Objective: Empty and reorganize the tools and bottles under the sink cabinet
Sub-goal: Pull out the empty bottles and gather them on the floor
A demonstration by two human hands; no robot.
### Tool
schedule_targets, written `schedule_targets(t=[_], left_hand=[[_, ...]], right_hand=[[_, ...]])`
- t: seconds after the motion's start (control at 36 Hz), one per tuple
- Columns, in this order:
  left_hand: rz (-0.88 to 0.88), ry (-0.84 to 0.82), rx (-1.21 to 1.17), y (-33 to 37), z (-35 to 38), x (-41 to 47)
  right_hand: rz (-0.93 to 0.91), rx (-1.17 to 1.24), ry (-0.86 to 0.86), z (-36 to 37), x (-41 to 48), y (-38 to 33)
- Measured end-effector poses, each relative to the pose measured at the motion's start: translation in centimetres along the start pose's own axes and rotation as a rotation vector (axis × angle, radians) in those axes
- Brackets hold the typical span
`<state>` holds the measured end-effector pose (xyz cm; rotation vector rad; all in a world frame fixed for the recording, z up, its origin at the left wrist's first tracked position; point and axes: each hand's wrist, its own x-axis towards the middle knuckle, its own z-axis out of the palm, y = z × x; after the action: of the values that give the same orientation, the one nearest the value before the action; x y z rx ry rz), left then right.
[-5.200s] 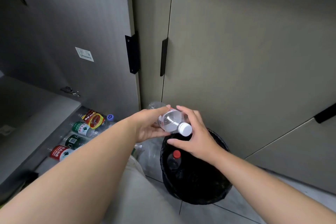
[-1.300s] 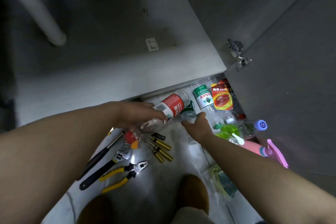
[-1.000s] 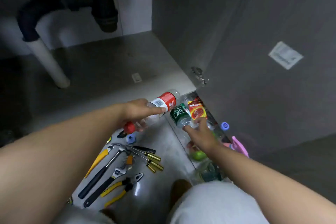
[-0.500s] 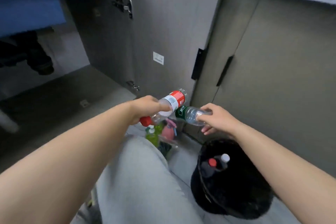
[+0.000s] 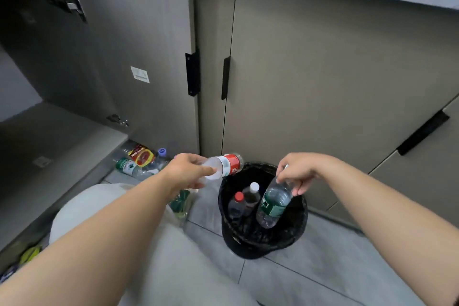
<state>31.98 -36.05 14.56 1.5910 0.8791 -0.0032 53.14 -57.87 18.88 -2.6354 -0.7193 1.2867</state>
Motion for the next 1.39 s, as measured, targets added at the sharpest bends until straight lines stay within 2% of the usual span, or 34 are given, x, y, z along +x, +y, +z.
schedule_targets(t=[0.08,0.22,0.31,0.56,0.86,1.06,1.11,1.17,1.22,1.25,1.31,1.39], left_hand=[[0.010,0.036,-0.012,0.2,0.0,0.1],[0.077,0.092,-0.048,0.8,0.2,0.2],[0.113,0.117,-0.101,1.4,0.5,0.1],[0.162,0.170,-0.178,2.0,0.7,-0.1],[0.303,0.253,-0.216,3.0,0.8,-0.1],[0.340,0.221,-0.245,3.5,1.0,-0.4],[0.365,0.193,-0.266,3.7,1.2,-0.7],[0.391,0.166,-0.276,3.8,1.3,-0.9],[0.409,0.141,-0.265,3.9,1.5,-1.2],[0.416,0.129,-0.256,3.9,1.5,-1.3],[0.426,0.109,-0.226,4.0,1.6,-1.6],[0.473,0.067,-0.140,4.1,1.6,-2.1]], right_hand=[[0.060,-0.044,0.102,3.2,2.5,0.7],[0.045,-0.168,0.361,7.6,5.8,2.8],[0.066,-0.165,0.417,9.4,7.4,4.1],[0.053,-0.211,0.467,11.8,10.4,5.3],[0.073,-0.066,0.454,12.2,11.4,4.5],[0.049,0.014,0.443,10.4,10.3,4.0],[-0.052,0.106,0.547,9.0,9.2,2.9],[-0.219,0.363,0.628,7.2,7.3,0.6],[-0.411,0.649,0.540,5.2,4.4,-2.2],[-0.517,0.690,0.492,4.3,3.0,-3.4],[-0.701,0.625,0.429,2.7,0.3,-5.7],[-0.831,0.460,0.442,1.8,-1.8,-8.4]])
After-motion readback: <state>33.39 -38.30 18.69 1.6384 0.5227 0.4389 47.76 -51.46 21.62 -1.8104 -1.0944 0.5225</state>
